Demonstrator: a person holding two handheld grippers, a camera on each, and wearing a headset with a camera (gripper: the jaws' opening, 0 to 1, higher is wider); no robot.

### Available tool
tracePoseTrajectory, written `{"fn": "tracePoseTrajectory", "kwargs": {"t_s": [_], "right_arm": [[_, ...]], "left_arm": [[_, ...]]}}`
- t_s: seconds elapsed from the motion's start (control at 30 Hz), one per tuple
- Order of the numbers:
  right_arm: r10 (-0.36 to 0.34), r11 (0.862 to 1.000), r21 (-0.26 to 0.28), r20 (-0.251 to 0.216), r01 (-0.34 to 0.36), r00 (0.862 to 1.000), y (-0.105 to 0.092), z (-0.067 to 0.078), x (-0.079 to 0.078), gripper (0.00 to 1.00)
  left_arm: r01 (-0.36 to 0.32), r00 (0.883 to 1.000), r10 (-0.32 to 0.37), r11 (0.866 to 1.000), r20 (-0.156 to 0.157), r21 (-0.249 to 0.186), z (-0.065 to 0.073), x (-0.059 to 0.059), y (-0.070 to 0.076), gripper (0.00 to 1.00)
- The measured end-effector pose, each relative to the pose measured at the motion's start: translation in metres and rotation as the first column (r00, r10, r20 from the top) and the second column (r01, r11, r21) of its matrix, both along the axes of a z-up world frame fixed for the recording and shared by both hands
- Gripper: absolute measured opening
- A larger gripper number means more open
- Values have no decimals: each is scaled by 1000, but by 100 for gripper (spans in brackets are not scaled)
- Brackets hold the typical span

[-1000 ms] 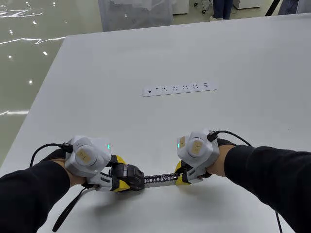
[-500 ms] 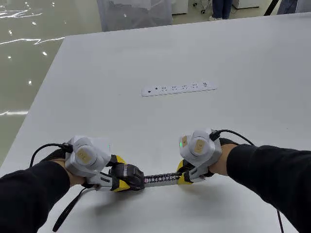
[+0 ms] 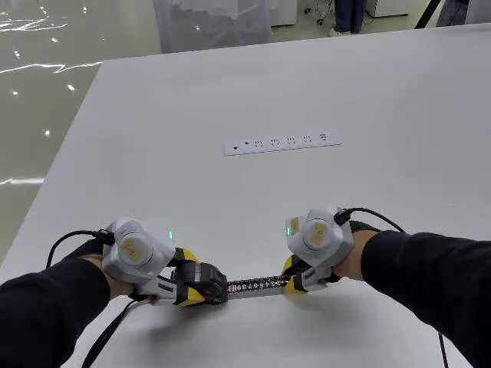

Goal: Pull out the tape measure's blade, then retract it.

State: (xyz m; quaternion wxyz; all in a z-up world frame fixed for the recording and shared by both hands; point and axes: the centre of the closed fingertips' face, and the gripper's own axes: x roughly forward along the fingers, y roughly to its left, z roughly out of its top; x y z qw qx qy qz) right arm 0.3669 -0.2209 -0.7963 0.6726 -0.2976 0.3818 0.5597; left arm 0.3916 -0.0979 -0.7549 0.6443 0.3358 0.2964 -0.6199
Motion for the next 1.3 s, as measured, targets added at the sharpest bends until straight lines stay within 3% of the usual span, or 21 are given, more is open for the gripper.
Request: {"fn": "tracePoseTrajectory", "kwargs": {"t_s": [1.3], "right_arm": [[-13,1000,0,1,13,1000,-19,0,-3,8]], "left_arm": [[-2,1000,2,1000,-3,-7,0,0,0,28]]}}
